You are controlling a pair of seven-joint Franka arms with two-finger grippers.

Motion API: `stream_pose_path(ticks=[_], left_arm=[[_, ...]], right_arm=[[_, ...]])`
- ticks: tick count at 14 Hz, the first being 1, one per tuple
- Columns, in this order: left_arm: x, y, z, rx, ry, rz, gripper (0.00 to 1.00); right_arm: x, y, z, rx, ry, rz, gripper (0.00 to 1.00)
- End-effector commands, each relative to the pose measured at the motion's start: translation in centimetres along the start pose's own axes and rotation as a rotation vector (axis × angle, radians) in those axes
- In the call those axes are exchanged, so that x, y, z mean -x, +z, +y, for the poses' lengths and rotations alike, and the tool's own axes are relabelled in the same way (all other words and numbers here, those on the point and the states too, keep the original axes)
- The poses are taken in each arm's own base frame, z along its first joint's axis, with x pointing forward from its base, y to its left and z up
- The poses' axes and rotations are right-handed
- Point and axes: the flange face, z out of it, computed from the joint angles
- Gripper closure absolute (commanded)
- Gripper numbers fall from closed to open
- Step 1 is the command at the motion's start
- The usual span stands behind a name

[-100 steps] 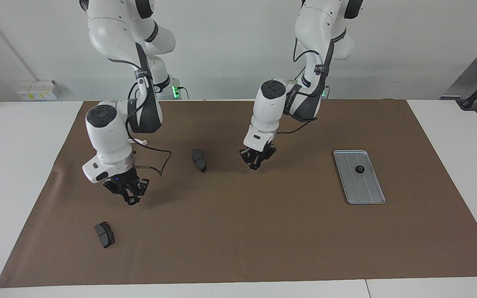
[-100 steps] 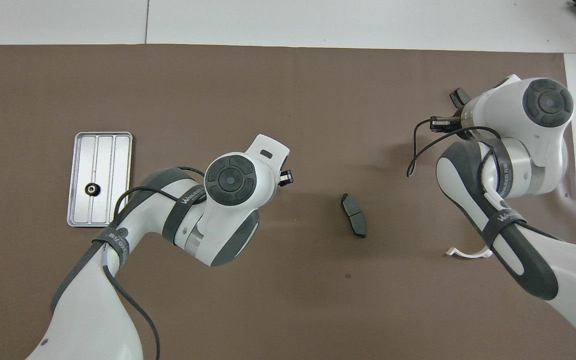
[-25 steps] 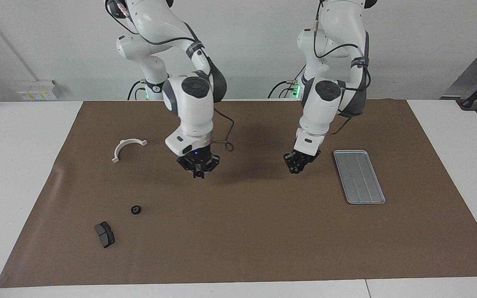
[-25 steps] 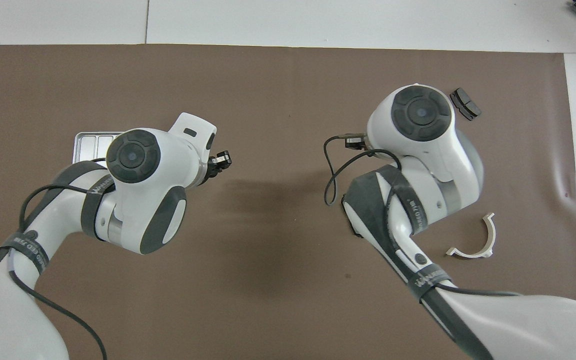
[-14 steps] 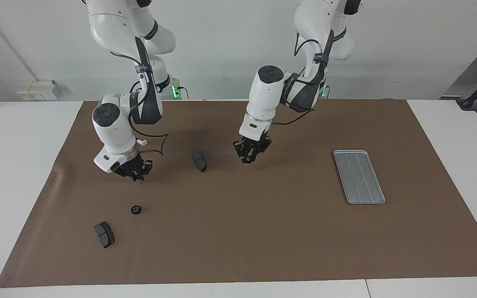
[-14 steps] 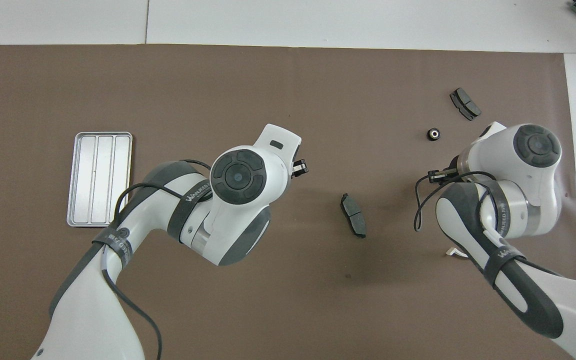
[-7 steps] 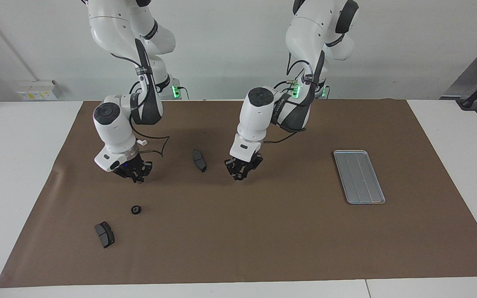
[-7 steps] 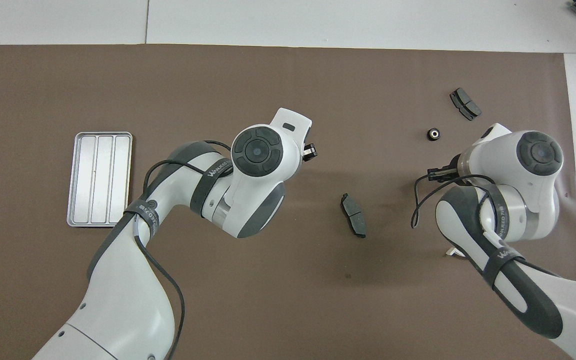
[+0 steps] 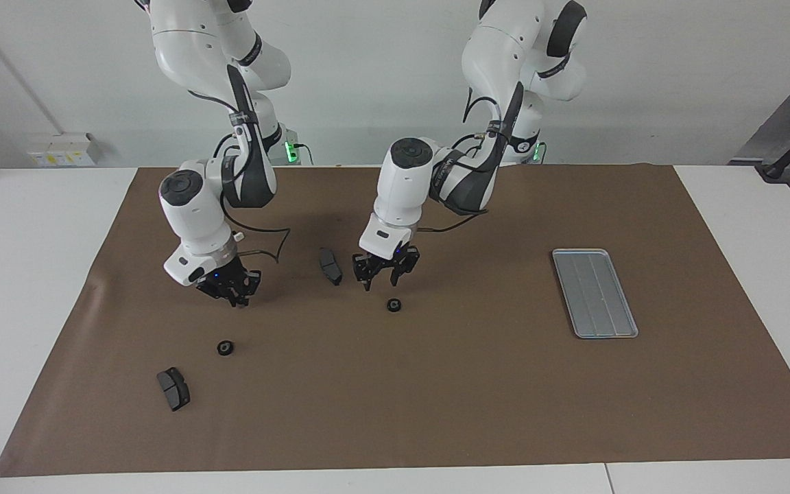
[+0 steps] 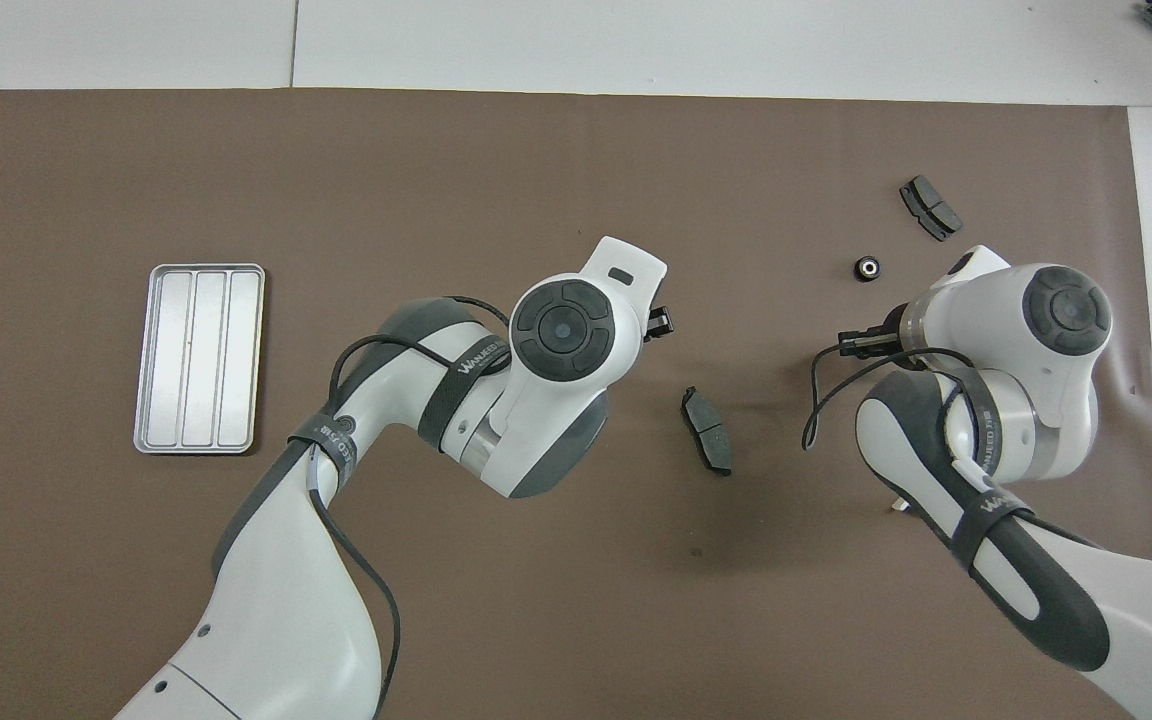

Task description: Place bearing gear from tray to pile

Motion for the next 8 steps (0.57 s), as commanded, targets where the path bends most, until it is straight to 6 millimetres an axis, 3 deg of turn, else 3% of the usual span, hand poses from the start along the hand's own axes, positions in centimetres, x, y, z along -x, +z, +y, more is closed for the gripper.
stream_pose_path(ticks=[1, 2, 3, 5, 6, 7, 8], left_arm=[[-1.5, -1.0, -0.9, -0.040, -0.024, -0.006, 0.11], [-2.5, -2.0, -1.4, -0.042, -0.034, 0.002, 0.09], [-4.9, -4.7, -3.3, -0.036, -0.067, 0.025, 0.09], [-7.9, -8.7, -6.9, -0.073, -0.059, 0.009, 0.08], [-9.0, -10.5, -8.9, -0.099, -0.022, -0.014, 0.07], [-10.3, -12.3, -11.2, -0.117, 0.007, -0.028, 0.06], [-11.5, -13.7, -13.2, -0.128, 0.028, -0.034, 0.05]], right_arm=[[-0.9, 1.3, -1.0, -0.015, 0.033, 0.038, 1.00], [-1.2, 1.4, -1.5, -0.017, 0.030, 0.042, 1.00], [-1.7, 1.3, -1.7, -0.017, 0.041, 0.050, 1.00], [-2.0, 1.3, -1.7, -0.018, 0.048, 0.056, 1.00], [-2.0, 1.3, -1.7, -0.018, 0.047, 0.056, 0.85], [-1.9, 1.3, -1.7, -0.018, 0.048, 0.048, 0.07], [-1.9, 1.1, -1.7, -0.018, 0.050, 0.050, 0.00]])
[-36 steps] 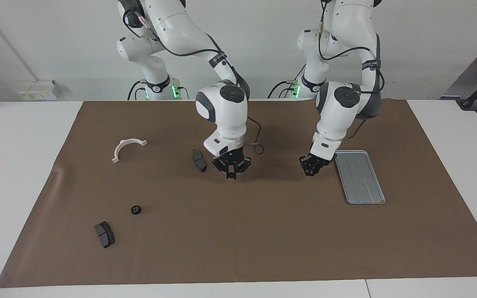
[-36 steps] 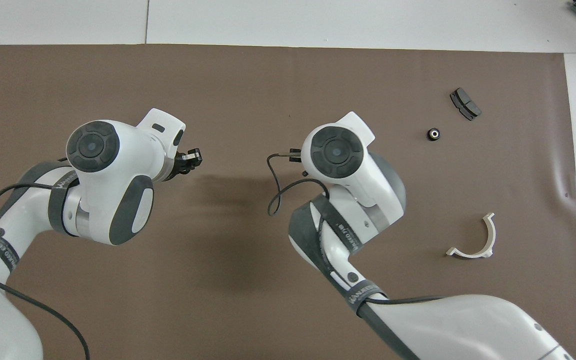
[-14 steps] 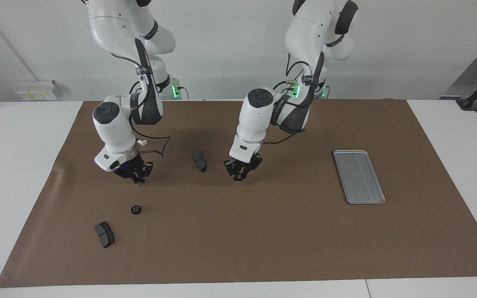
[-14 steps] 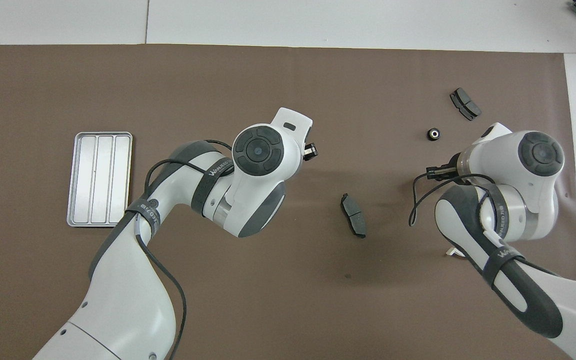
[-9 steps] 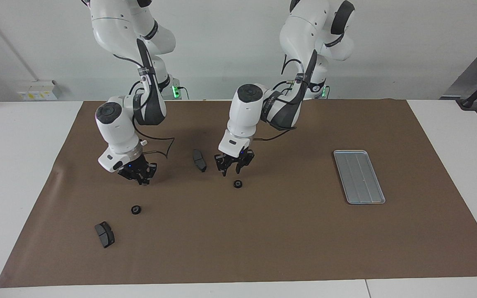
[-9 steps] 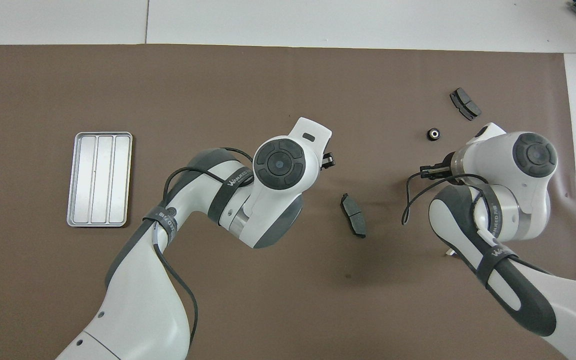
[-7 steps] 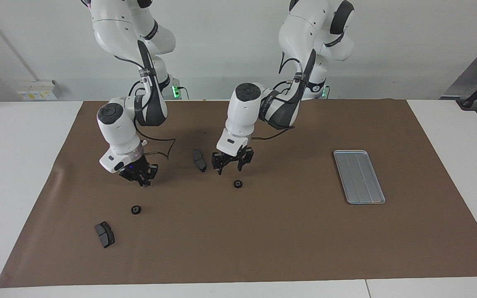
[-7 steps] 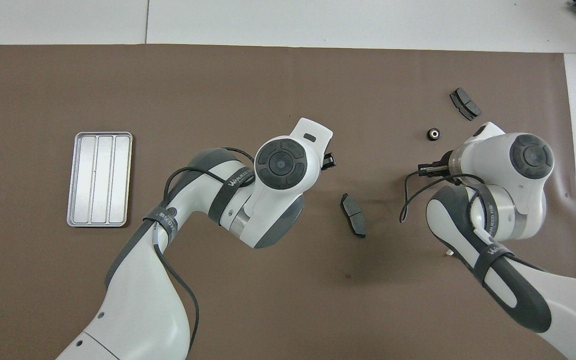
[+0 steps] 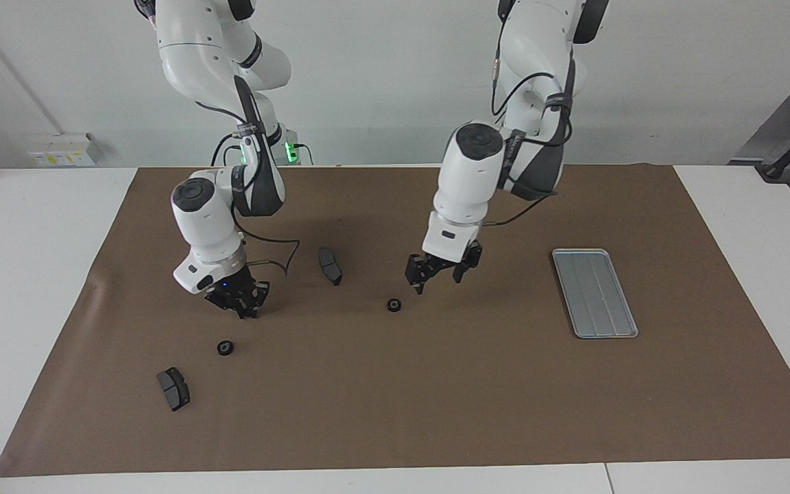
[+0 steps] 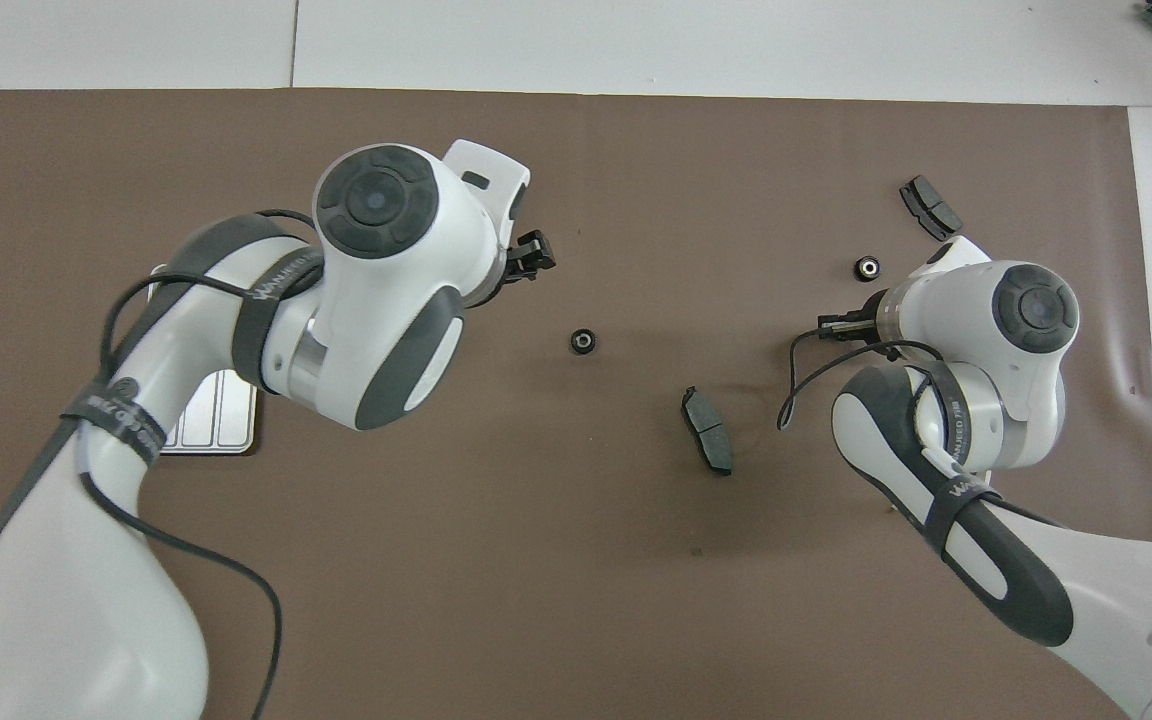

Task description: Place bearing gear from tray to pile

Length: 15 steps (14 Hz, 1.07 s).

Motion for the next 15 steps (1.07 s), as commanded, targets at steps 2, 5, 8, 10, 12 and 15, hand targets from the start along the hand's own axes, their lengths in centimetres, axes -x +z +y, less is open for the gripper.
stream_pose_path(ticks=[2, 5, 8, 10, 12, 15], left_arm=[[-3.8, -4.4, -8.4, -0.044, 0.088, -0.038, 0.04], [-6.8, -6.3, -16.0, -0.076, 0.205, -0.095, 0.03], [-8.8, -8.8, -23.0, -0.078, 0.256, -0.108, 0.00], [-8.9, -11.3, -25.7, -0.077, 0.270, -0.094, 0.00], [-8.6, -14.2, -27.8, -0.072, 0.242, -0.051, 0.00], [-7.9, -16.7, -28.2, -0.074, 0.236, -0.016, 0.00]], right_arm=[[-0.6, -1.4, -0.5, -0.013, 0.025, 0.007, 0.00], [-0.3, -5.0, -3.6, -0.024, 0.042, -0.001, 0.00], [-1.0, -7.1, -9.8, -0.041, 0.083, 0.005, 0.00], [-1.6, -8.4, -14.0, -0.057, 0.118, 0.013, 0.00], [-1.8, -8.1, -20.0, -0.067, 0.144, 0.014, 0.00], [-2.8, -6.1, -26.5, -0.081, 0.155, 0.017, 0.00]])
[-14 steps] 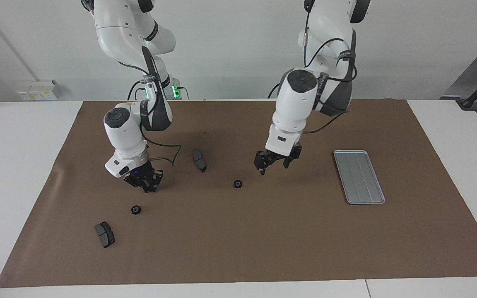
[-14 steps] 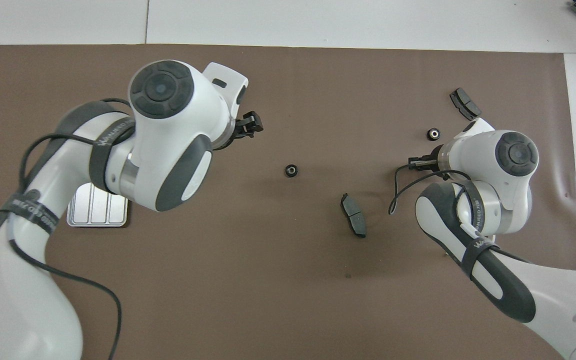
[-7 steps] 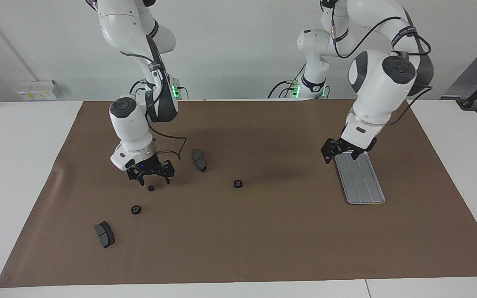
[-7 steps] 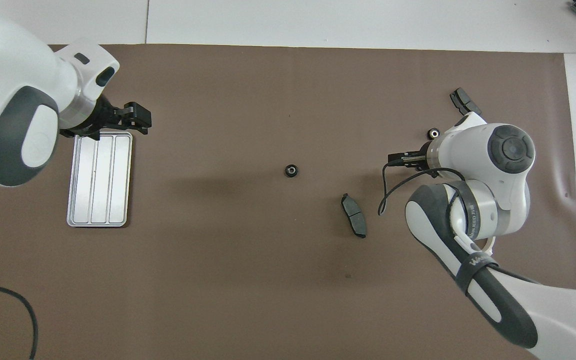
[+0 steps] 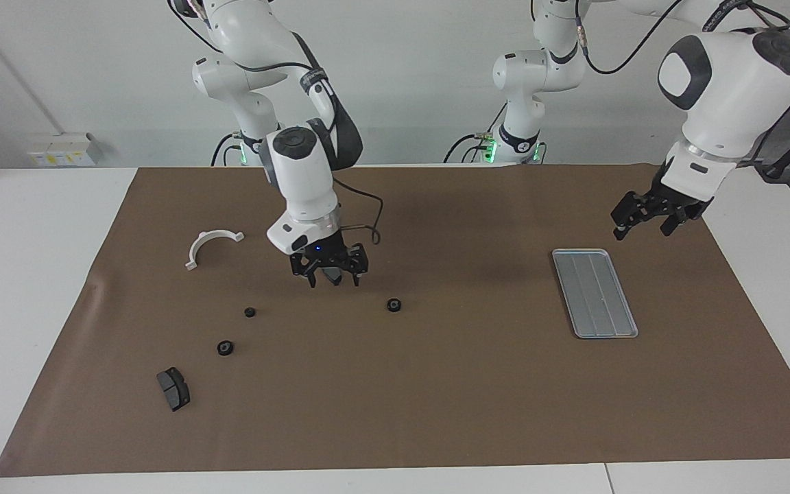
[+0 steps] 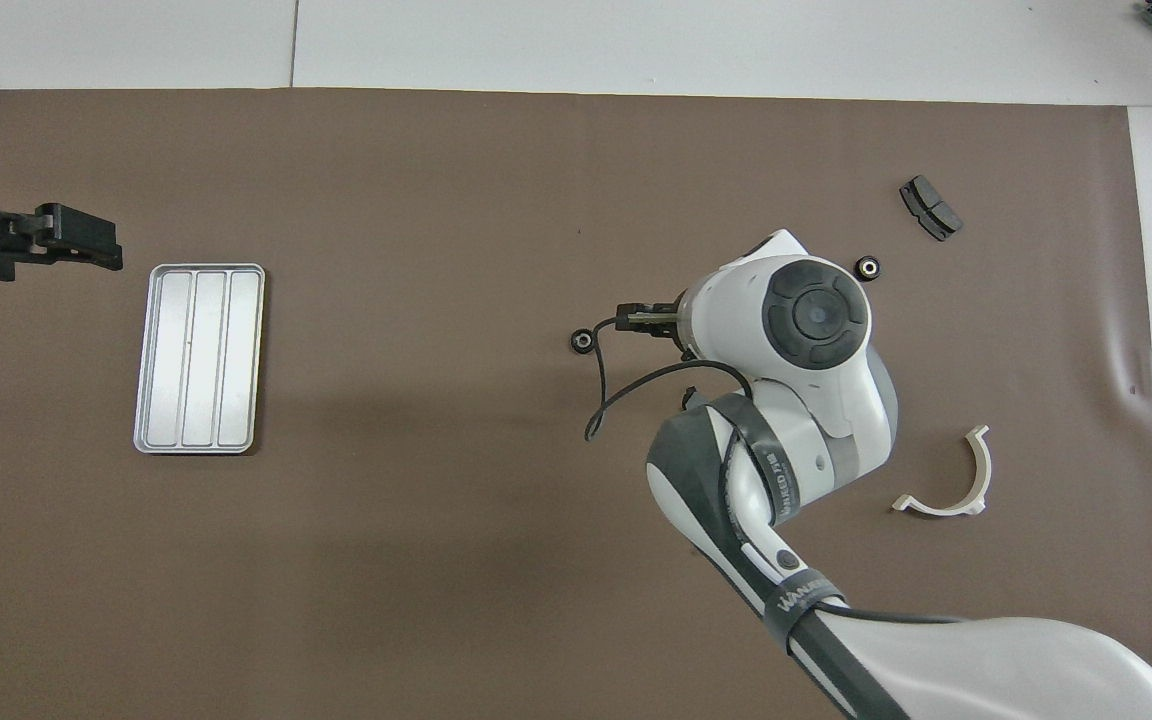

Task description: Place bearing gear from tray to pile

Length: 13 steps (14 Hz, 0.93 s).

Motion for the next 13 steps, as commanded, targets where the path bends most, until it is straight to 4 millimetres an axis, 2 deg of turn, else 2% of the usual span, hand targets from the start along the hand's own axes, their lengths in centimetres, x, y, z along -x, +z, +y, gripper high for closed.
stream_pose_path(ticks=[1, 2, 3, 5, 7, 11, 13], left_arm=[[1.7, -1.4, 0.1, -0.006, 0.015, -0.010, 0.00], [2.0, -2.0, 0.2, -0.007, 0.017, -0.016, 0.00], [2.4, -2.4, 0.5, -0.008, 0.021, -0.022, 0.00], [3.4, -3.1, 0.6, -0.010, 0.023, -0.051, 0.00], [4.5, -4.0, 0.7, -0.011, 0.028, -0.068, 0.00], [5.5, -2.5, 1.1, -0.011, 0.035, -0.059, 0.00], [5.5, -2.5, 1.1, -0.011, 0.036, -0.058, 0.00]], right_arm=[[-1.3, 4.1, -5.2, 0.016, 0.019, -0.006, 0.00], [-1.3, 5.5, -7.1, 0.037, 0.019, 0.010, 0.00], [-1.2, 6.3, -8.0, 0.058, 0.018, 0.026, 0.00], [0.0, 7.5, -9.3, 0.072, -0.009, 0.021, 0.00], [0.8, 8.5, -9.2, 0.090, -0.023, 0.006, 0.00], [1.6, 9.6, -8.6, 0.106, -0.039, -0.013, 0.00], [1.9, 10.2, -8.3, 0.108, -0.039, -0.018, 0.00]])
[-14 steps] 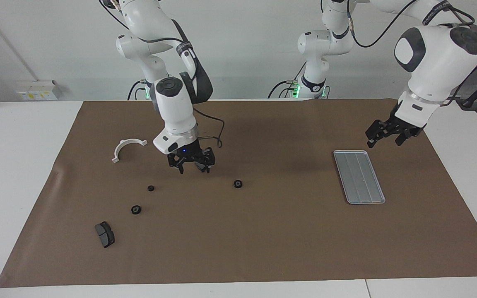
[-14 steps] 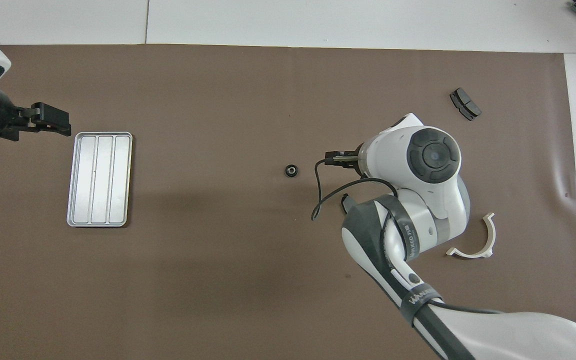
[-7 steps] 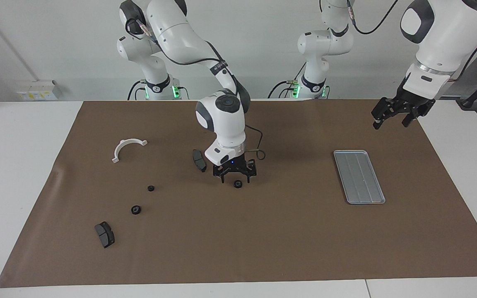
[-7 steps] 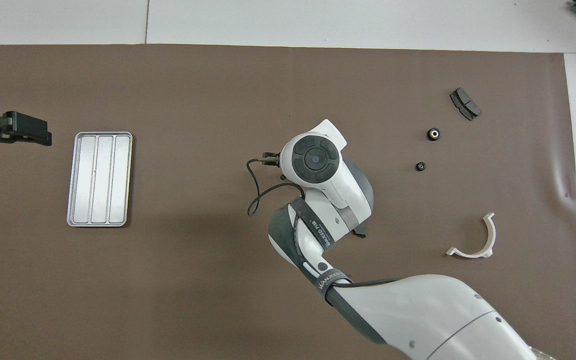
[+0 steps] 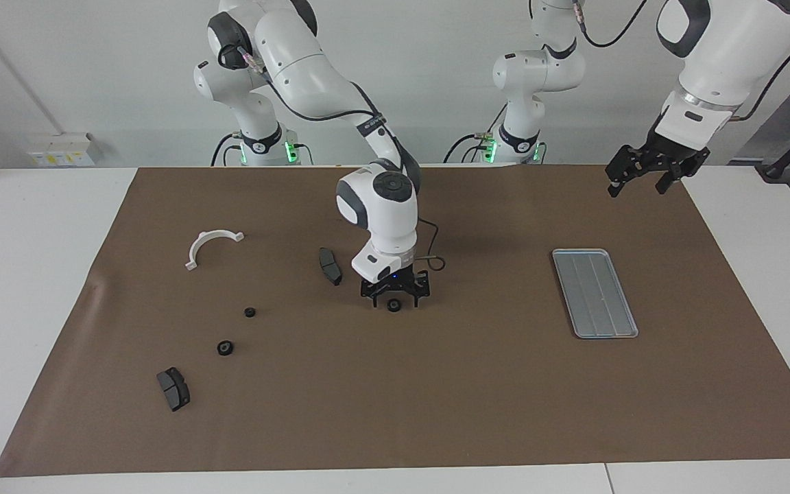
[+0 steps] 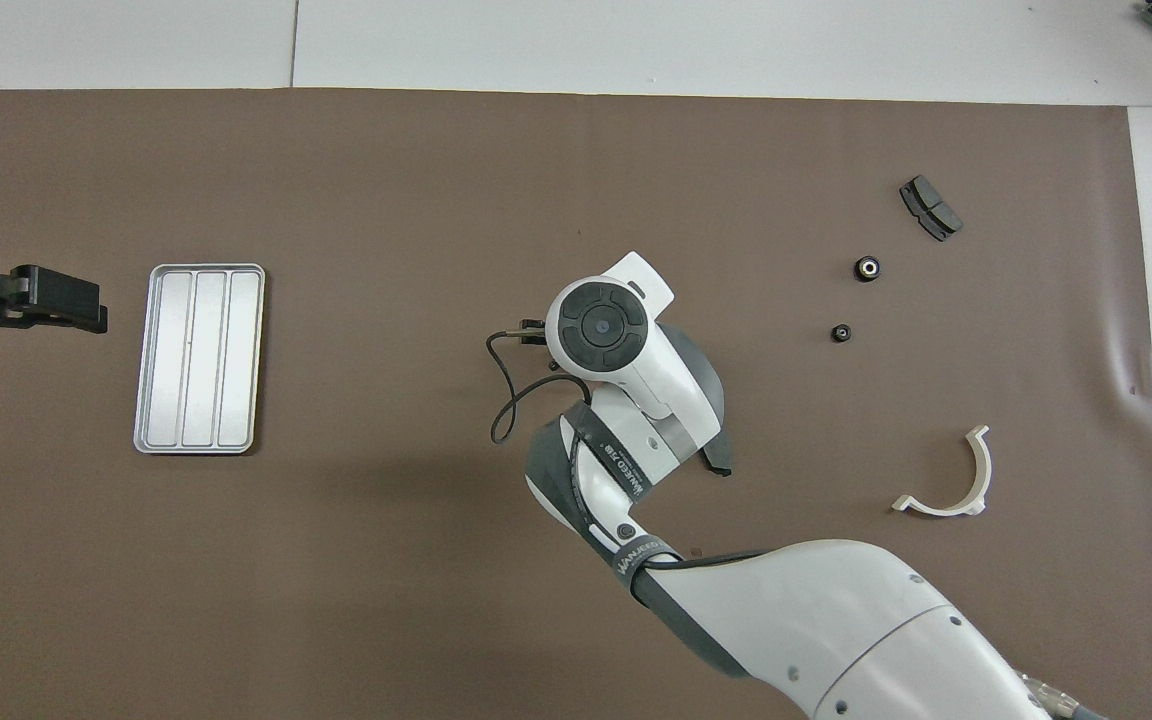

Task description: Place bearing gear from tray to pile

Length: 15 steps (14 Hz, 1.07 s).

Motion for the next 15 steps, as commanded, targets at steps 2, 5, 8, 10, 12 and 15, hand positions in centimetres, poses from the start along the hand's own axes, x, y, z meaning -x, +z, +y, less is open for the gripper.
stream_pose_path(ticks=[2, 5, 8, 10, 12, 15], left_arm=[[1.3, 0.4, 0.0, -0.006, 0.015, 0.014, 0.00], [1.3, 0.1, -0.2, -0.006, 0.012, 0.017, 0.00], [0.9, -0.4, -1.0, -0.005, -0.001, 0.029, 0.00], [0.7, -0.8, -1.0, -0.006, 0.002, 0.040, 0.00], [0.4, -1.1, -0.9, -0.005, 0.004, 0.049, 0.00], [-0.1, -1.7, -0.8, -0.001, 0.002, 0.060, 0.00]], right_arm=[[0.7, 0.8, 0.6, 0.032, -0.011, -0.016, 0.05], [1.3, 0.9, 0.3, 0.036, -0.021, -0.023, 0.13], [1.4, 0.9, 0.2, 0.034, -0.021, -0.024, 0.19], [1.8, 0.8, -0.3, 0.033, -0.027, -0.026, 0.19], [1.7, 0.8, -0.3, 0.032, -0.029, -0.025, 0.31], [1.4, 0.5, -0.4, 0.024, -0.024, -0.016, 0.71]])
